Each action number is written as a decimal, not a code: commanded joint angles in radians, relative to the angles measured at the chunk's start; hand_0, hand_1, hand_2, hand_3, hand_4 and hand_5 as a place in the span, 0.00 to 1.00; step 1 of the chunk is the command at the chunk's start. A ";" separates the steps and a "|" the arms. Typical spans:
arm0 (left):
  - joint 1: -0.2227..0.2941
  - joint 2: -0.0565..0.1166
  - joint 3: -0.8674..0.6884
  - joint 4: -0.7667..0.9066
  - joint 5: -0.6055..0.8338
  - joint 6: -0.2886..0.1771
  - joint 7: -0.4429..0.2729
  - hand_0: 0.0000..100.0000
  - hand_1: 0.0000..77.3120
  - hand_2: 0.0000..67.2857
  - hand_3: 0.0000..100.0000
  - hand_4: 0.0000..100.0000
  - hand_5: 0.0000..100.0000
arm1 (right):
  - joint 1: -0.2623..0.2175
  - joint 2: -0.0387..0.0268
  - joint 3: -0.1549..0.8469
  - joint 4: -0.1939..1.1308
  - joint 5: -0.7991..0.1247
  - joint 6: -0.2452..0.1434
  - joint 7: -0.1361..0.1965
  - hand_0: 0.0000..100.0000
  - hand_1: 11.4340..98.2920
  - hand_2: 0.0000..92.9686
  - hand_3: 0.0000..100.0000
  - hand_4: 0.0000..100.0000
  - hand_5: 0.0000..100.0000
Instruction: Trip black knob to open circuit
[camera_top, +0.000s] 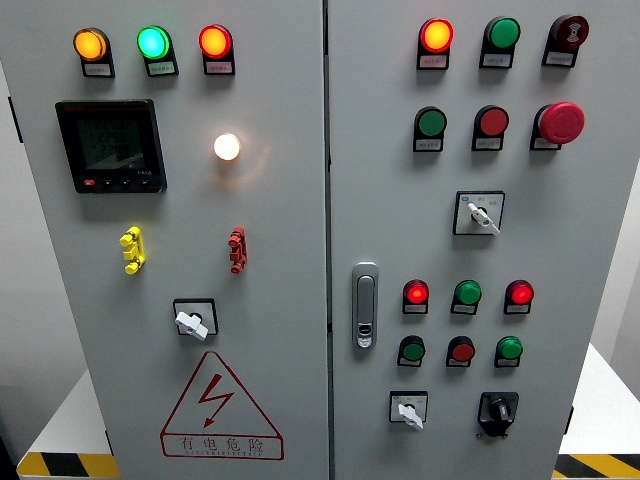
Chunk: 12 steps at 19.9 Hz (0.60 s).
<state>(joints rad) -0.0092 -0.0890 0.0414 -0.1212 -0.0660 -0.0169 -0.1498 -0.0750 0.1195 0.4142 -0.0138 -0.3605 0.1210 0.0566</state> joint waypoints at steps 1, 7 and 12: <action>0.000 0.000 0.000 0.000 0.000 0.000 -0.001 0.00 0.04 0.19 0.21 0.07 0.02 | 0.000 0.0002 0.000 0.000 0.000 0.000 0.000 0.72 0.29 0.00 0.02 0.00 0.06; 0.000 0.000 0.000 0.000 0.000 0.000 -0.001 0.00 0.04 0.19 0.21 0.07 0.02 | 0.000 0.0002 0.050 0.001 -0.025 0.002 0.000 0.72 0.29 0.00 0.02 0.00 0.06; 0.000 0.000 0.000 0.000 0.000 0.000 -0.001 0.00 0.04 0.19 0.21 0.07 0.02 | -0.003 0.0002 0.255 0.005 -0.257 0.009 -0.037 0.72 0.29 0.00 0.02 0.00 0.06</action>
<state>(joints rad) -0.0092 -0.0891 0.0414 -0.1212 -0.0660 -0.0169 -0.1503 -0.0767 0.1197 0.5819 -0.0118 -0.5363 0.1275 0.0347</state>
